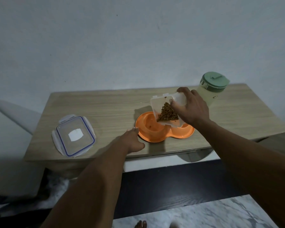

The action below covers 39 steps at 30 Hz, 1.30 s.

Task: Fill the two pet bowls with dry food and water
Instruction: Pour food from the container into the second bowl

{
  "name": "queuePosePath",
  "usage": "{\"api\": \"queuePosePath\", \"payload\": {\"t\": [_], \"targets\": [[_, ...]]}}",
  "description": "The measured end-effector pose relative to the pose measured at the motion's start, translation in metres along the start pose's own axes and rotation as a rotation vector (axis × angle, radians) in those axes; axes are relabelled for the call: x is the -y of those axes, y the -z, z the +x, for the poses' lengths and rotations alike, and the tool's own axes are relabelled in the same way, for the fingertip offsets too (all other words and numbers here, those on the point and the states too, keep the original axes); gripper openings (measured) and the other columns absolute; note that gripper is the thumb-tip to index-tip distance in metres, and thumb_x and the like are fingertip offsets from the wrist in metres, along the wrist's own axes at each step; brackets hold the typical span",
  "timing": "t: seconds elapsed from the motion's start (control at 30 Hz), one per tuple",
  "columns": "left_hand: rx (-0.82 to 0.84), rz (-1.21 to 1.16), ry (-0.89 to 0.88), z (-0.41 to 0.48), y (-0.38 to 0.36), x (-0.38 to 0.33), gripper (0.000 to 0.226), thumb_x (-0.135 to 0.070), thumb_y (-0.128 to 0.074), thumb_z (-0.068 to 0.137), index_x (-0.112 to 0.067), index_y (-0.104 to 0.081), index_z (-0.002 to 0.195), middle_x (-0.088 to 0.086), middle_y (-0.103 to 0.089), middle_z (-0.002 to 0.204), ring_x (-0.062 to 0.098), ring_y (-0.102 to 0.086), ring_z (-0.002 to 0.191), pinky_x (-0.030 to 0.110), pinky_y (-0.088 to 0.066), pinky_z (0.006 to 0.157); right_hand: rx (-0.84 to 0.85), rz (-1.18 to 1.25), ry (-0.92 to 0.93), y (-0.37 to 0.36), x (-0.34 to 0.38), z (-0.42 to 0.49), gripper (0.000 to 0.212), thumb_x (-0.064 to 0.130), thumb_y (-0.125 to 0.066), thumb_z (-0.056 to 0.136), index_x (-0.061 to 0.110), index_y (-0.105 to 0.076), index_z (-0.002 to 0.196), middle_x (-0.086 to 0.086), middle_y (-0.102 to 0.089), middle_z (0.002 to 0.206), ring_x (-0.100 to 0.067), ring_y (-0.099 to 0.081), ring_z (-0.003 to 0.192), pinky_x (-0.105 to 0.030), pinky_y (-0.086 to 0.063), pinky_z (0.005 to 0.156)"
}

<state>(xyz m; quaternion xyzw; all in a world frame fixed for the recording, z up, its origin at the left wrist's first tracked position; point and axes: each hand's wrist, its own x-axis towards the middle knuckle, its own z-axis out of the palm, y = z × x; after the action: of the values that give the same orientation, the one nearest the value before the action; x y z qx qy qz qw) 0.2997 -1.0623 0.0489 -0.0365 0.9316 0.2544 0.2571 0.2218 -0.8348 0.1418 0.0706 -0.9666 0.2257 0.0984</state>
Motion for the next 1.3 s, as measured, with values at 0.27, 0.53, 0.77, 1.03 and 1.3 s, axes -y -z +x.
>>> {"api": "queuePosePath", "payload": {"t": [0.27,0.53,0.77,1.03,1.3], "targets": [[0.033,-0.002,-0.001,-0.0016,0.0055,-0.0001,0.089,-0.031,-0.060,0.090,-0.019,-0.007,0.161,0.002,-0.008,0.168,0.024,-0.004,0.155,0.038,-0.019,0.121,-0.015,-0.029,0.035,-0.0003,0.0017,0.0001,0.069,0.075,-0.046,0.080,0.031,-0.048,0.133,-0.007,-0.057,0.119,-0.029,-0.061,0.100,-0.043,-0.055,0.079],[0.046,-0.008,0.018,-0.0025,0.0061,-0.0010,0.090,-0.031,-0.060,0.089,-0.021,-0.006,0.161,-0.001,-0.004,0.168,0.022,-0.001,0.155,0.040,-0.018,0.121,-0.011,-0.048,0.045,-0.0011,0.0009,-0.0011,0.069,0.075,-0.046,0.080,0.032,-0.047,0.134,-0.007,-0.057,0.119,-0.027,-0.060,0.098,-0.038,-0.053,0.076],[0.043,0.001,0.022,-0.0023,0.0053,-0.0009,0.092,-0.032,-0.061,0.088,-0.022,-0.006,0.161,-0.001,-0.005,0.168,0.022,-0.001,0.155,0.042,-0.018,0.122,-0.011,-0.021,0.021,-0.0012,-0.0011,-0.0033,0.075,0.080,-0.041,0.076,0.031,-0.050,0.132,-0.006,-0.058,0.121,-0.026,-0.060,0.100,-0.037,-0.050,0.077],[0.042,-0.006,0.027,-0.0035,0.0057,-0.0022,0.092,-0.031,-0.061,0.088,-0.022,-0.006,0.161,-0.001,-0.004,0.168,0.021,0.000,0.155,0.042,-0.018,0.122,-0.019,-0.029,0.031,0.0001,0.0021,-0.0031,0.073,0.078,-0.044,0.077,0.031,-0.050,0.132,-0.005,-0.058,0.118,-0.026,-0.060,0.098,-0.036,-0.050,0.074],[0.048,0.004,0.031,-0.0068,0.0087,-0.0056,0.090,-0.030,-0.061,0.088,-0.023,-0.008,0.161,0.002,-0.007,0.168,0.023,-0.002,0.155,0.042,-0.020,0.121,-0.002,-0.063,0.065,-0.0004,0.0068,-0.0033,0.077,0.082,-0.042,0.075,0.033,-0.048,0.135,-0.004,-0.057,0.116,-0.025,-0.059,0.094,-0.039,-0.054,0.074]]}}
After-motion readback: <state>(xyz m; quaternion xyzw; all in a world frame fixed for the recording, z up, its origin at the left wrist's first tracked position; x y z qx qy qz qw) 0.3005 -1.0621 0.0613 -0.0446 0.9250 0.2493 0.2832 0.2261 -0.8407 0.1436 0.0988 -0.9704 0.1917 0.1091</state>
